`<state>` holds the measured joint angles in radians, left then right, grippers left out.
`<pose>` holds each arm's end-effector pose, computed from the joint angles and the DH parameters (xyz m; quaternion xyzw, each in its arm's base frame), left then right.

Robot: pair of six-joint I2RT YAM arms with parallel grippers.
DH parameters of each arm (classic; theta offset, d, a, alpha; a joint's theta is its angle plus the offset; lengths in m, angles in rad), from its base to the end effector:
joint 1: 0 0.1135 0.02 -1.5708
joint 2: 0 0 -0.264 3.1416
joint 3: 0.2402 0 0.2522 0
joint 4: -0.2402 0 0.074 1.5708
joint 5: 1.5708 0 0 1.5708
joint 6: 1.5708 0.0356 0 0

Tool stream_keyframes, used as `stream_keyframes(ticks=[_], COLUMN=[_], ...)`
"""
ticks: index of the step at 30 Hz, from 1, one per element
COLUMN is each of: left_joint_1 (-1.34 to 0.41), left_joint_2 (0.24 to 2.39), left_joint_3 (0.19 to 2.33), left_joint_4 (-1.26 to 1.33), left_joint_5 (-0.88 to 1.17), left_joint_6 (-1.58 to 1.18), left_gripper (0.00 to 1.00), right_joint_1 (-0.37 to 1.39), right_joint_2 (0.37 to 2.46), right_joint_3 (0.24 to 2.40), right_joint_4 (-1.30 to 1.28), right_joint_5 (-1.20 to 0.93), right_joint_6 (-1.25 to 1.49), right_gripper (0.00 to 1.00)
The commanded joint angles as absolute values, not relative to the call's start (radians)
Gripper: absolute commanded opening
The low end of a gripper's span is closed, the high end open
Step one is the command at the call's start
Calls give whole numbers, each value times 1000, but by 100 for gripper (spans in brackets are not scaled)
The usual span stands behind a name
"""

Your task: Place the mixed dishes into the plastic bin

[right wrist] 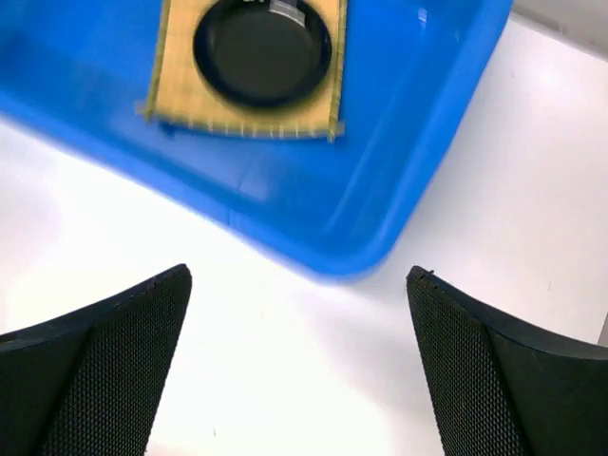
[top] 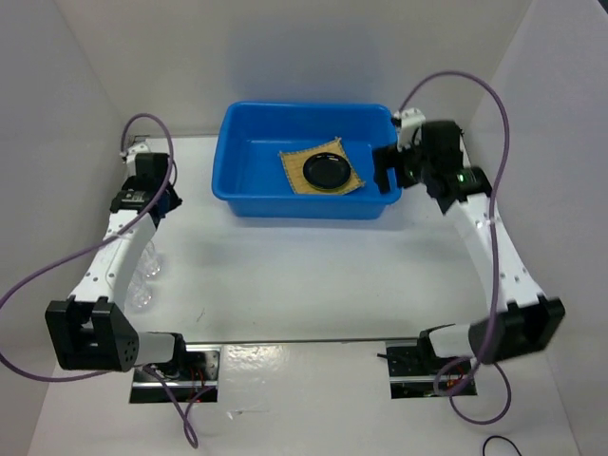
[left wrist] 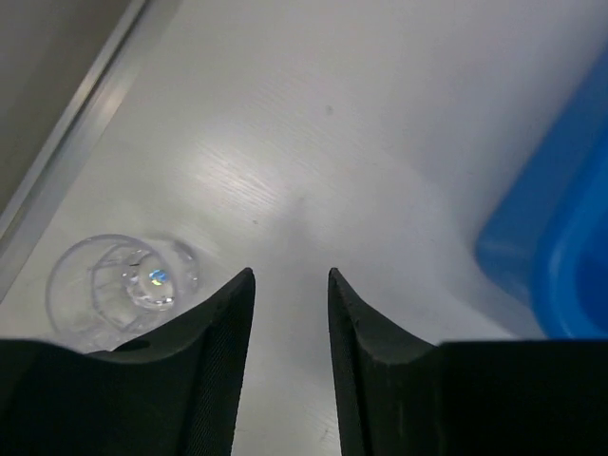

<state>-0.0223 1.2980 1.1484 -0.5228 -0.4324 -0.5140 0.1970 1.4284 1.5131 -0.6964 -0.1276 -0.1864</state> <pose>0.2835 0.0086 0.3243 -0.3045 0.8307 0.0740 0.4602 0.3041 0.0653 0.3926 -0.1976 0.8636 0.0590 0.4601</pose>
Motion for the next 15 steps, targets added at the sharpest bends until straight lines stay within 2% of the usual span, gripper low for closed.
stream_keyframes(ticks=[1,3,6,8,15], left_joint_1=[79,135,169,190,190], left_joint_2=[1396,1482,1561,1612,1666], left_joint_3=[1208,1242,1266,1275,1289], left_joint_4=[-593,-636,-658,-658,-680], left_joint_5=[-407,-397,-407,-397,-462], left_joint_6=[-578,-588,-588,-588,-578], left_gripper=[44,51,60,61,60], right_joint_1=[167,95,8,-21,-40], right_joint_2=[1310,1211,1139,1127,1150], right_joint_3=[1197,1062,1084,1074,1069], right_joint_4=[-611,-611,-629,-615,-615], right_joint_5=[-69,-139,-239,-314,-314], right_joint_6=[-209,-218,-249,-249,-259], right_gripper=[98,98,98,98,98])
